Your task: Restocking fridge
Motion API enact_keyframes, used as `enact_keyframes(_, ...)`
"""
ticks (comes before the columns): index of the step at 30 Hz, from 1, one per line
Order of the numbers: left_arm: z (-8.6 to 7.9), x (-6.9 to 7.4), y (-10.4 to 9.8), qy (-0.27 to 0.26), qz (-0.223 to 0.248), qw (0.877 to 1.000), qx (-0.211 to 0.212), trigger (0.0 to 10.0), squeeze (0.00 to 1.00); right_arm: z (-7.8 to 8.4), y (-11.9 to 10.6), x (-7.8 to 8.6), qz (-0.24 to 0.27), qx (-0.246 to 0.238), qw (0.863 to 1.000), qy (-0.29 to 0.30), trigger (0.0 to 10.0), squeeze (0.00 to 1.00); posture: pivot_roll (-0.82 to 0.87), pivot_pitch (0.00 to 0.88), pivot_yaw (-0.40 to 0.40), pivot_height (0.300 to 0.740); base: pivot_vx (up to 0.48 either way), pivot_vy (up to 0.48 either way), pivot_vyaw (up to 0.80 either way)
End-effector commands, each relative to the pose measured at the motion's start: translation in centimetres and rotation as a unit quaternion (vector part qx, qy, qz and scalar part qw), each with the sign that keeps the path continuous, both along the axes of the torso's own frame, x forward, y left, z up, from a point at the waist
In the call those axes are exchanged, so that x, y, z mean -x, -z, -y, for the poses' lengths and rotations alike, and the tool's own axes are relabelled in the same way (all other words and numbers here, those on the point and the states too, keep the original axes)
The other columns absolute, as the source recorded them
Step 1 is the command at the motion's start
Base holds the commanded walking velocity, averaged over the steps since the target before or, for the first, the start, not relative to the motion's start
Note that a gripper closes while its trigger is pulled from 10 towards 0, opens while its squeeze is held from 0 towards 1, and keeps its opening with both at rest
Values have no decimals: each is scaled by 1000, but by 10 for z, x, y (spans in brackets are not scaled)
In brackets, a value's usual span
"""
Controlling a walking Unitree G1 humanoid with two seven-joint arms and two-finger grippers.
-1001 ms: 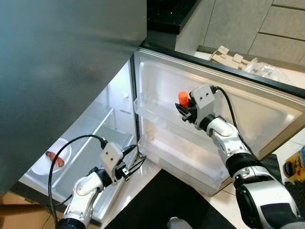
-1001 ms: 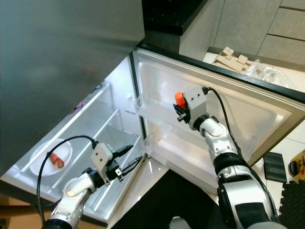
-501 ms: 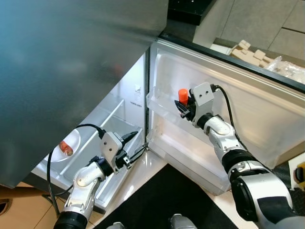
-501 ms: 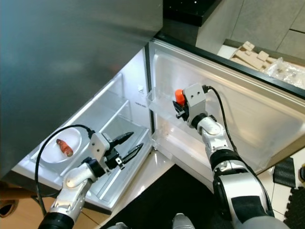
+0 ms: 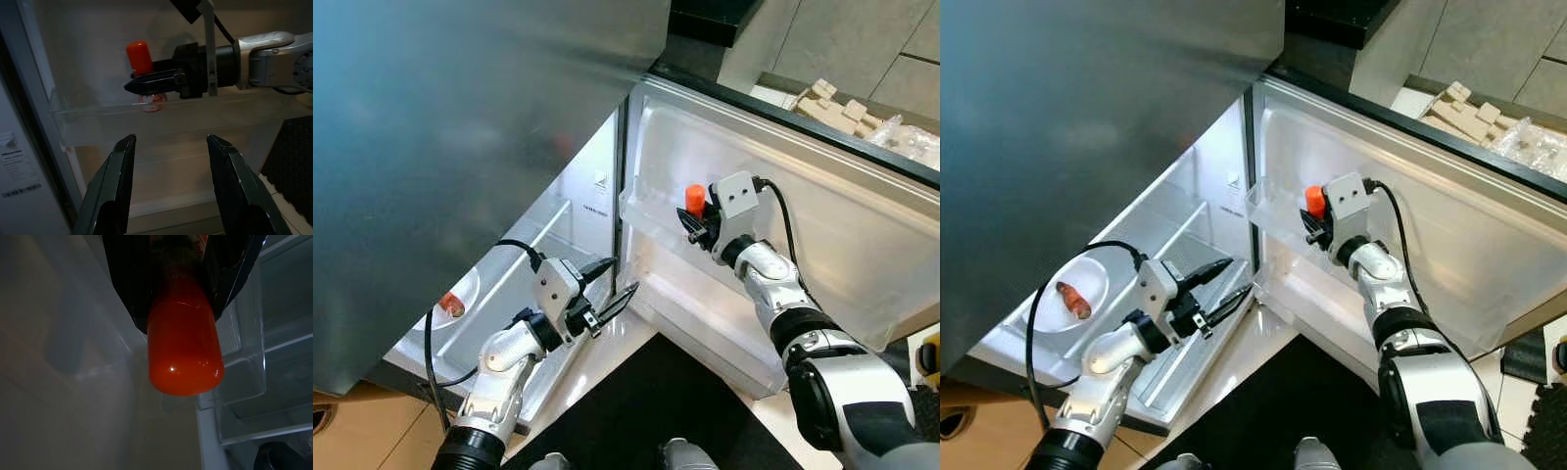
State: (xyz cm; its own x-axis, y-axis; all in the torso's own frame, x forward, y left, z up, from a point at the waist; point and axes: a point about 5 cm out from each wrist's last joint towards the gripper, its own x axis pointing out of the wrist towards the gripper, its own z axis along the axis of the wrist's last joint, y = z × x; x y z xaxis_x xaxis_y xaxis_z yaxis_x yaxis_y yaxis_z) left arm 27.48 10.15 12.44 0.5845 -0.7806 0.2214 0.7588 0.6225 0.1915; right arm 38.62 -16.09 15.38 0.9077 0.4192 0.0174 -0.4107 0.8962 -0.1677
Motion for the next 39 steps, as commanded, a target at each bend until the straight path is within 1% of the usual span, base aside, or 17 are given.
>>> enact_keyframes(1,3,4,4,12,-12,1000,2,10000,0,-2,9,2,-24,-11,1000,-6,10000,0,-98,228,9,740,0,0,0)
enact_keyframes(2,3,5,4,16,-14,1000,-2,10000,0,-2,12,3,-34,-18,999,-14,10000,0,-100,228,11,740,0,0,0)
enact_keyframes(12,5,5,3,20,-16,1000,-9,10000,0,-1,15,5,-45,-27,998,-23,10000,0,-103,226,12,740,0,0,0)
enact_keyframes(13,5,5,3,21,-17,1000,-12,10000,0,0,16,5,-46,-28,998,-24,10000,90,-103,228,12,740,0,0,0)
enact_keyframes(14,5,6,3,22,-17,1000,-13,10000,0,0,16,5,-47,-29,998,-24,10000,90,-103,228,12,740,0,0,0)
enact_keyframes(15,6,6,3,23,-17,1000,-14,10000,0,0,16,5,-48,-33,998,-25,10000,294,-103,228,12,740,0,0,0)
enact_keyframes(16,6,6,3,23,-18,999,-14,10000,0,0,16,5,-50,-35,998,-26,10000,294,-103,228,12,740,0,0,0)
enact_keyframes(17,6,6,3,23,-18,999,-14,10000,0,1,16,5,-49,-33,998,-24,10000,769,-104,230,12,740,0,0,0)
enact_keyframes(19,6,7,4,23,-19,999,-15,10000,0,1,16,5,-49,-32,998,-22,10000,769,-104,230,12,740,0,0,0)
enact_keyframes(20,5,7,4,23,-19,999,-17,10000,0,2,16,5,-48,-27,998,-18,10000,675,-104,231,13,740,0,0,0)
enact_keyframes(21,5,7,4,23,-19,999,-17,10000,0,2,16,5,-48,-27,998,-18,10000,675,-104,231,13,740,0,0,0)
enact_keyframes(22,5,7,4,23,-20,999,-18,10000,0,3,16,5,-47,-25,998,-15,10000,188,-104,232,13,740,0,0,0)
enact_keyframes(23,5,7,5,23,-21,999,-18,10000,0,3,16,5,-46,-24,999,-13,10000,0,-105,231,13,740,0,0,0)
enact_keyframes(29,5,7,4,23,-21,999,-19,10000,0,4,16,5,-44,-23,999,-10,10000,0,-105,231,13,740,0,0,0)
enact_keyframes(36,4,5,3,22,-19,999,-18,10000,0,5,6,2,-25,-33,999,-10,10000,0,-107,225,13,740,0,0,0)
enact_keyframes(37,0,4,3,14,-20,1000,-19,10000,0,2,-6,0,-6,-63,997,-36,10000,0,-110,222,12,740,0,0,0)
enact_keyframes(39,-4,4,4,6,-23,1000,-20,10000,0,-1,-14,-1,5,-84,994,-62,10000,0,-111,221,11,740,0,0,0)
